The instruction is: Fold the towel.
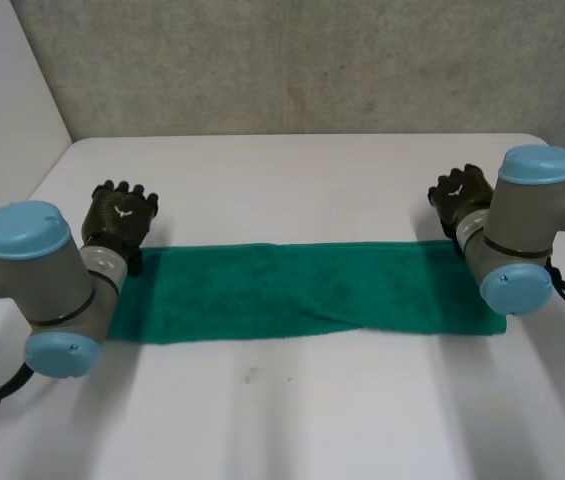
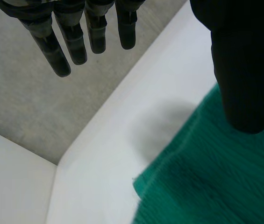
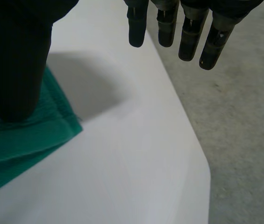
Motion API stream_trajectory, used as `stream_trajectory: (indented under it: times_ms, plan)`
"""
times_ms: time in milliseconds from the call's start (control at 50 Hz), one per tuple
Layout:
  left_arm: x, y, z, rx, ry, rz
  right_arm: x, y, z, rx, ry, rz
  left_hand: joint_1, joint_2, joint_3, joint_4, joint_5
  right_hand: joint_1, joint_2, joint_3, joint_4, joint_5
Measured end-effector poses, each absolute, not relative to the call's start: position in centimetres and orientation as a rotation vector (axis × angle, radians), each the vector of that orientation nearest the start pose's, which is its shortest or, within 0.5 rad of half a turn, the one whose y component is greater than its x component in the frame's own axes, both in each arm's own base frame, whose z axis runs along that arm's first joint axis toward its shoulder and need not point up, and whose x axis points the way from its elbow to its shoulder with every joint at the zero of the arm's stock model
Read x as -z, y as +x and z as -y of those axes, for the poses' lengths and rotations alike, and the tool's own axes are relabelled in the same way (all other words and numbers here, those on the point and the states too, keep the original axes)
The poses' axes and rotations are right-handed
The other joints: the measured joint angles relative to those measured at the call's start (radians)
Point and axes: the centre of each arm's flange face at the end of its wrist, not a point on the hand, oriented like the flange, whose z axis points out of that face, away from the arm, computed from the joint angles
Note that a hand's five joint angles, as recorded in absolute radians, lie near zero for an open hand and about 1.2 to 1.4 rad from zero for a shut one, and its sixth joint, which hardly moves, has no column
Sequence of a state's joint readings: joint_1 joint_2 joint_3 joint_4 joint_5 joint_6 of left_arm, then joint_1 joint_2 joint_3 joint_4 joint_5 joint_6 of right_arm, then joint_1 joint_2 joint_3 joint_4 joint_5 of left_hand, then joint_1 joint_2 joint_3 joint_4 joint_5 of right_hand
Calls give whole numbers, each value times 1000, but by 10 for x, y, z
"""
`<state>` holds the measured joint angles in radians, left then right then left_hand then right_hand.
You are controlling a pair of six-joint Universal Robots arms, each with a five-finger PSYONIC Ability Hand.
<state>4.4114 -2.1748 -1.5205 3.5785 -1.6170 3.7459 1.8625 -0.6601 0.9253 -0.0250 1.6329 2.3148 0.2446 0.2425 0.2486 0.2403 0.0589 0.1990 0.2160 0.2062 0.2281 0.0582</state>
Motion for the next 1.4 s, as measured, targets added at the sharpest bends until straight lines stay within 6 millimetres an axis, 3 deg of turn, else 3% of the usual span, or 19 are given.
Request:
stream_trajectory:
  times_ms: [80, 220, 500, 620, 660, 680, 700, 840, 940, 1020, 1040, 1080, 1100, 1140, 1160, 1180, 1320, 1340, 1400]
  plan:
    - [-156, -239, 341, 1936, 903, -1970, -153, 250, 409, 2139, -1351, -2427, 0, 0, 0, 0, 0, 0, 0, 0, 0, 0]
    - [-168, -233, 324, 1941, 897, -1969, -183, 241, 374, 2073, -1215, -2399, 0, 0, 0, 0, 0, 0, 0, 0, 0, 0]
    - [-163, -230, 299, 1904, 933, -2009, -156, 200, 311, 1566, -1080, -2549, 0, 0, 0, 0, 0, 11, 23, 29, 12, 15]
    - [-160, -231, 297, 1896, 944, -2018, -140, 178, 320, 1525, -1007, -2619, 0, -5, 0, 0, 0, 482, 525, 532, 504, 475]
    - [-160, -231, 296, 1894, 945, -2019, -136, 171, 327, 1541, -987, -2640, 0, -5, 0, 0, 0, 482, 525, 532, 504, 475]
    - [-159, -231, 296, 1892, 946, -2021, -133, 160, 337, 1588, -962, -2668, 0, -5, 0, 0, 0, 715, 857, 856, 831, 787]
    - [-159, -231, 295, 1892, 947, -2022, -133, 157, 341, 1608, -956, -2675, 0, -5, 0, 0, 0, 759, 942, 943, 925, 877]
    - [-163, -229, 293, 1897, 939, -2015, -164, 124, 373, 1997, -1081, -2751, 0, -5, 0, -6, -6, 761, 956, 973, 962, 909]
    - [-167, -228, 292, 1905, 933, -2008, -179, 126, 376, 2099, -1226, -2739, 0, -5, 0, -6, -6, 761, 956, 973, 962, 916]
    - [-171, -228, 291, 1915, 928, -1999, -201, 176, 366, 2224, -1471, -2508, 0, -5, 0, -6, -6, 766, 956, 974, 962, 920]
    - [-172, -228, 290, 1916, 927, -1997, -208, 202, 358, 2256, -1531, -2385, 0, -5, 0, -6, -6, 766, 956, 976, 962, 922]
    - [-173, -228, 290, 1917, 927, -1997, -211, 213, 354, 2266, -1554, -2329, 0, -5, 0, -6, -6, 766, 956, 977, 962, 922]
    - [-173, -228, 290, 1919, 926, -1995, -218, 249, 338, 2284, -1619, -2147, 0, -5, 0, -6, -6, 766, 956, 977, 962, 922]
    - [-173, -228, 290, 1919, 926, -1995, -220, 258, 333, 2284, -1634, -2099, 0, -5, 0, -6, -6, 766, 956, 977, 962, 922]
    - [-174, -228, 290, 1920, 925, -1994, -222, 298, 309, 2265, -1700, -1886, 0, -5, 0, -6, -6, 768, 956, 977, 963, 922]
    - [-174, -228, 290, 1920, 924, -1993, -222, 309, 302, 2254, -1717, -1823, 0, -5, 0, -6, -6, 770, 956, 977, 963, 922]
    - [-179, -228, 289, 1931, 911, -1982, -201, 401, 220, 2044, -1840, -1316, 0, -5, 0, -6, -6, 770, 956, 977, 963, 922]
    - [-179, -228, 289, 1931, 911, -1982, -201, 401, 220, 2044, -1840, -1316, 0, -5, 0, -6, -6, 770, 956, 977, 963, 922]
    - [-182, -227, 289, 1937, 904, -1976, -175, 431, 181, 1878, -1873, -1157, 0, -5, 0, -6, -6, 770, 956, 977, 963, 922]
